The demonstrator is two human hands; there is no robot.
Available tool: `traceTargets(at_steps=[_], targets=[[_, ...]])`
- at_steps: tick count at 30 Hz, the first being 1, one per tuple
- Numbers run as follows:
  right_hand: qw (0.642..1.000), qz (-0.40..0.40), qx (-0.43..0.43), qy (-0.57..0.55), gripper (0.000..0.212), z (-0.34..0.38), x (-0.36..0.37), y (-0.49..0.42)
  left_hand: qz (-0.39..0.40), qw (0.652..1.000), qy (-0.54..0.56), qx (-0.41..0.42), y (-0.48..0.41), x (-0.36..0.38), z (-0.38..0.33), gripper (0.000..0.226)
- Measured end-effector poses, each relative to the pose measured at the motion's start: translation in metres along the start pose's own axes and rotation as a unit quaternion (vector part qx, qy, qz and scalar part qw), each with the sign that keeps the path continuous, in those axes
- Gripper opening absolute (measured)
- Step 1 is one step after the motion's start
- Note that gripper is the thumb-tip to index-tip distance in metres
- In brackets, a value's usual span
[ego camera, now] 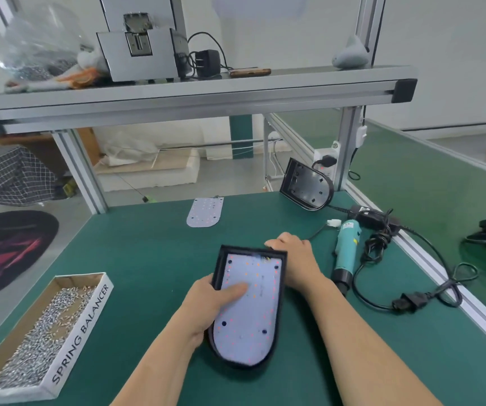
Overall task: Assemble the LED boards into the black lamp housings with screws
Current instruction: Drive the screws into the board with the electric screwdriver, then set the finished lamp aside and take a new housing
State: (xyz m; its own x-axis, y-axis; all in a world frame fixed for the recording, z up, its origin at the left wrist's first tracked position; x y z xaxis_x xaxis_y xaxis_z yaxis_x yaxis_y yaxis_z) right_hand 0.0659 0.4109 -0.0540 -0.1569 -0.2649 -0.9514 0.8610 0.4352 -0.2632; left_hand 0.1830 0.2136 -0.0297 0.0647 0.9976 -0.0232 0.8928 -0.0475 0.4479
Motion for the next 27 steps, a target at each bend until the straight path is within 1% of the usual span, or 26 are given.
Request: traceTargets(at_steps=[1,2,3,5,7,8,10,11,12,13,14,16,17,18,19,21,24,27], targets=[[0.999,-0.046,-0.004,0.024,0.017,0.003,-0.007,0.002,-0.042,0.999,0.031,0.009,-0.003,0.003,0.001,0.029],[0.996,-0.091,-0.004,0.004,0.012,0.008,-0.015,0.005,-0.084,0.995,0.056,0.017,-0.007,0.005,0.002,0.024],[0.992,-0.12,0.003,-0.045,0.014,0.012,-0.021,0.009,-0.123,0.989,0.074,0.026,-0.01,0.006,0.003,0.021],[0.971,-0.135,0.03,-0.196,0.014,0.019,-0.036,0.014,-0.184,0.977,0.1,0.043,-0.015,0.007,0.005,0.019],[0.927,-0.127,0.051,-0.351,0.019,0.028,-0.048,0.017,-0.227,0.965,0.119,0.053,-0.017,0.007,0.007,0.019],[0.893,-0.113,0.065,-0.43,0.022,0.033,-0.051,0.019,-0.245,0.96,0.126,0.061,-0.016,0.006,0.008,0.018],[0.818,-0.051,0.085,-0.566,0.03,0.046,-0.056,0.024,-0.259,0.953,0.133,0.082,-0.014,0.006,0.01,0.014],[0.8,-0.019,0.077,-0.595,0.031,0.051,-0.056,0.028,-0.259,0.953,0.131,0.09,-0.013,0.006,0.011,0.013],[0.801,0.01,0.063,-0.595,0.03,0.054,-0.056,0.032,-0.259,0.953,0.125,0.094,-0.013,0.006,0.012,0.011],[0.817,0.037,0.053,-0.573,0.031,0.056,-0.055,0.035,-0.259,0.954,0.114,0.095,-0.012,0.005,0.013,0.011],[0.848,0.059,0.045,-0.525,0.032,0.057,-0.055,0.037,-0.263,0.954,0.105,0.096,-0.012,0.005,0.014,0.011],[0.923,0.071,0.045,-0.375,0.019,0.058,-0.056,0.038,-0.272,0.952,0.094,0.103,-0.012,0.003,0.016,0.013],[0.944,0.069,0.048,-0.318,0.017,0.059,-0.056,0.037,-0.278,0.95,0.091,0.111,-0.011,0.003,0.017,0.016],[0.953,0.061,0.051,-0.291,0.02,0.06,-0.058,0.037,-0.285,0.947,0.092,0.119,-0.01,0.003,0.019,0.023],[0.953,0.048,0.054,-0.293,0.023,0.061,-0.06,0.036,-0.29,0.943,0.099,0.126,-0.008,0.002,0.02,0.03],[0.95,0.014,0.056,-0.306,0.02,0.064,-0.067,0.035,-0.295,0.937,0.121,0.141,-0.008,0.0,0.021,0.034],[0.952,-0.043,0.064,-0.296,0.026,0.062,-0.083,0.034,-0.304,0.93,0.134,0.156,-0.007,-0.002,0.021,0.032],[0.932,-0.144,0.09,-0.321,0.026,0.051,-0.104,0.035,-0.309,0.932,0.106,0.157,-0.006,-0.002,0.022,0.027]])
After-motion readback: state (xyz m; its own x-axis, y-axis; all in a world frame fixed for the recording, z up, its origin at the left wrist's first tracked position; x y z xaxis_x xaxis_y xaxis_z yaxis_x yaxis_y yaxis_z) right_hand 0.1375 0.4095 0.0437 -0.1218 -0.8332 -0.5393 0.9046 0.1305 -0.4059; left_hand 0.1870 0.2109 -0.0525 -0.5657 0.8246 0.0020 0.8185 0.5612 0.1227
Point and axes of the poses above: each hand's wrist, its own y-axis away from the middle knuckle, its own x-axis out of the palm, z = x × y, the point moved 3 cm from there along -y, towards the middle knuckle, and after that the axes turned 11 degrees about -x, right-handed, at the moved point
